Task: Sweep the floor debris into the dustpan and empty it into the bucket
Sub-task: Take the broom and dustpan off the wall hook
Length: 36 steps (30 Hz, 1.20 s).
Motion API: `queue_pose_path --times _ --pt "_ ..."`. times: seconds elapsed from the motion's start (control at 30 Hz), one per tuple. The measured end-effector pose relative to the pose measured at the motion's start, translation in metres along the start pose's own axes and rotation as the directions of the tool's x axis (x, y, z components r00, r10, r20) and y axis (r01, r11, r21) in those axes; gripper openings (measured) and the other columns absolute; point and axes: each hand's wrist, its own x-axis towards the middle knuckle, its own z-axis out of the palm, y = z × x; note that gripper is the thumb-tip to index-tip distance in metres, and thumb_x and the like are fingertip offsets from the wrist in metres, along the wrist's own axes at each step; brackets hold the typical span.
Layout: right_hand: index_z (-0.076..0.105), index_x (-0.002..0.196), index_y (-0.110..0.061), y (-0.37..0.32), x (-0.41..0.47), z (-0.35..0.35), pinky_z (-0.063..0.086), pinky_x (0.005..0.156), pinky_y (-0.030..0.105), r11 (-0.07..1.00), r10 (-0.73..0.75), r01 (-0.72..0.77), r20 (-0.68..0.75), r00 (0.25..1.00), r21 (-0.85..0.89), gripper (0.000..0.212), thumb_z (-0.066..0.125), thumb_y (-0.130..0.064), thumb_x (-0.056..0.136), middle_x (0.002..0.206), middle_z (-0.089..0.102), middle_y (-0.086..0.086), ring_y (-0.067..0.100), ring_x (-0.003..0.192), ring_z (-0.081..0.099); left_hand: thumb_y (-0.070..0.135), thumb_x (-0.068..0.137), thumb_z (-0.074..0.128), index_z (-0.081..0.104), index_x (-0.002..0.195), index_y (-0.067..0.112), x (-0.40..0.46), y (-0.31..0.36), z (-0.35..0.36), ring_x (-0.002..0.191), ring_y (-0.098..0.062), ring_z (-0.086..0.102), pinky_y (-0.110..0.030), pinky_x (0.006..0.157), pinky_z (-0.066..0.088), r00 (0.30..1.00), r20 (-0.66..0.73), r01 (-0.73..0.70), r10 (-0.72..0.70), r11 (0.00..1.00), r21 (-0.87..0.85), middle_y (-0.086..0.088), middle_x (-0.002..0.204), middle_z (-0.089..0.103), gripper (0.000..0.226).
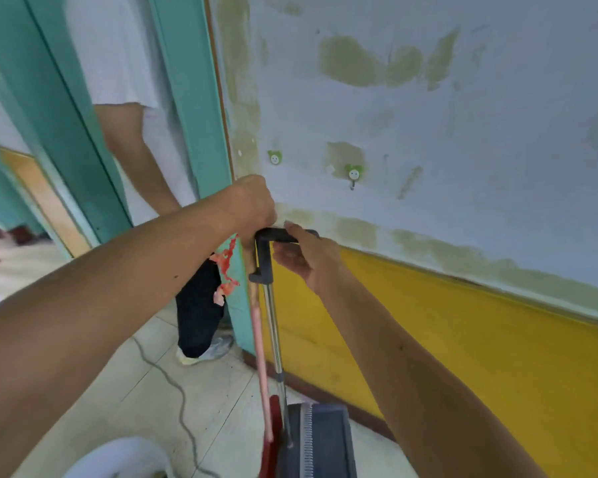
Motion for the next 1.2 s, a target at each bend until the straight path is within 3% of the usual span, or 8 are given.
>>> queue_pose_path --times 0.13,0.27,0.47,0.63,0.77,0.93,1.1,1.2 --pt "0.061 0.08 -0.012 0.034 -0.003 0.038 0.04 0.047 0.028 0.998 0.035 -0.02 -0.243 0.969 0.062 0.036 0.063 -0.045 0.094 0.071 0.058 0.004 0.017 0.054 0.051 0.07 0.079 0.053 0.066 0.096 0.025 -0.03 0.019 0.005 0.071 -0.019 0.058 -0.028 0.063 0.037 0.996 0.078 0.037 -0.031 0.997 -0.07 0.008 0.063 0.052 0.05" --pt "0.055 0.071 -0.01 0.045 -0.004 0.057 0.044 0.063 0.032 0.952 0.165 -0.101 -0.204 0.965 0.29 0.047 0.049 -0.045 0.101 0.078 0.064 0.006 0.018 0.056 0.052 0.06 0.086 0.056 0.061 0.121 0.026 -0.051 0.047 0.034 0.098 -0.019 0.065 -0.025 0.068 0.04 0.989 0.099 0.133 -0.109 0.95 -0.283 0.006 0.092 0.061 0.049" --pt "0.055 0.078 -0.013 0.025 0.016 0.021 0.039 0.052 0.029 0.997 0.068 -0.054 -0.414 0.908 0.047 0.035 0.042 -0.032 0.104 0.064 0.056 0.002 0.011 0.049 0.046 0.068 0.085 0.052 0.068 0.098 0.023 -0.133 0.06 0.116 0.069 -0.012 0.055 -0.023 0.053 0.03 0.947 0.299 0.199 -0.12 0.947 -0.251 0.005 0.077 0.06 0.049" --pt "0.034 0.058 -0.013 0.055 0.01 0.063 0.032 0.038 0.028 0.979 0.131 -0.147 -0.112 0.985 -0.143 0.039 0.039 -0.011 0.097 0.026 0.035 0.002 0.018 0.033 0.036 0.029 0.099 0.054 0.066 0.117 0.018 -0.136 0.082 0.128 0.079 -0.017 0.057 -0.024 0.059 0.035 0.917 0.363 0.287 -0.164 0.904 -0.316 0.002 0.107 0.066 0.025" --pt "0.034 0.061 -0.018 0.071 -0.006 0.063 0.025 0.03 0.015 0.927 0.255 -0.2 0.142 0.956 -0.318 0.039 0.043 -0.014 0.098 0.029 0.027 -0.005 0.01 0.021 0.026 0.024 0.096 0.057 0.068 0.115 0.02 -0.13 0.119 0.111 0.064 -0.016 0.049 -0.027 0.07 0.04 0.913 0.37 0.303 -0.17 0.89 -0.341 0.004 0.071 0.051 0.022" --pt "0.028 0.057 -0.022 0.078 -0.026 0.029 0.018 0.025 0.015 0.7 0.493 -0.113 0.363 0.79 -0.706 0.05 0.045 -0.028 0.104 0.031 0.025 -0.009 0.004 0.022 0.022 0.02 0.092 0.061 0.064 0.125 0.014 -0.147 0.177 0.1 0.106 -0.03 0.064 -0.036 0.09 0.053 0.785 0.563 0.574 -0.257 0.645 -0.505 -0.006 0.107 0.066 0.033" --pt "0.031 0.059 -0.022 0.102 -0.067 0.02 0.016 0.024 0.015 0.532 0.649 0.019 0.423 0.632 -0.846 0.048 0.049 -0.026 0.103 0.035 0.025 -0.009 0.004 0.024 0.019 0.013 0.092 0.061 0.067 0.113 0.011 -0.195 0.234 0.082 0.097 -0.021 0.061 -0.03 0.095 0.05 0.709 0.674 0.643 -0.208 0.583 -0.497 -0.001 0.074 0.049 0.022" --pt "0.031 0.059 -0.021 0.117 -0.096 0.029 0.015 0.023 0.013 0.474 0.731 0.059 0.43 0.53 -0.878 0.048 0.05 -0.026 0.103 0.036 0.026 -0.01 0.003 0.023 0.018 0.005 0.086 0.064 0.064 0.085 0.02 -0.234 0.269 0.071 0.079 -0.02 0.068 -0.027 0.078 0.054 0.503 0.864 0.766 -0.036 0.481 -0.426 0.004 0.084 0.062 0.014"
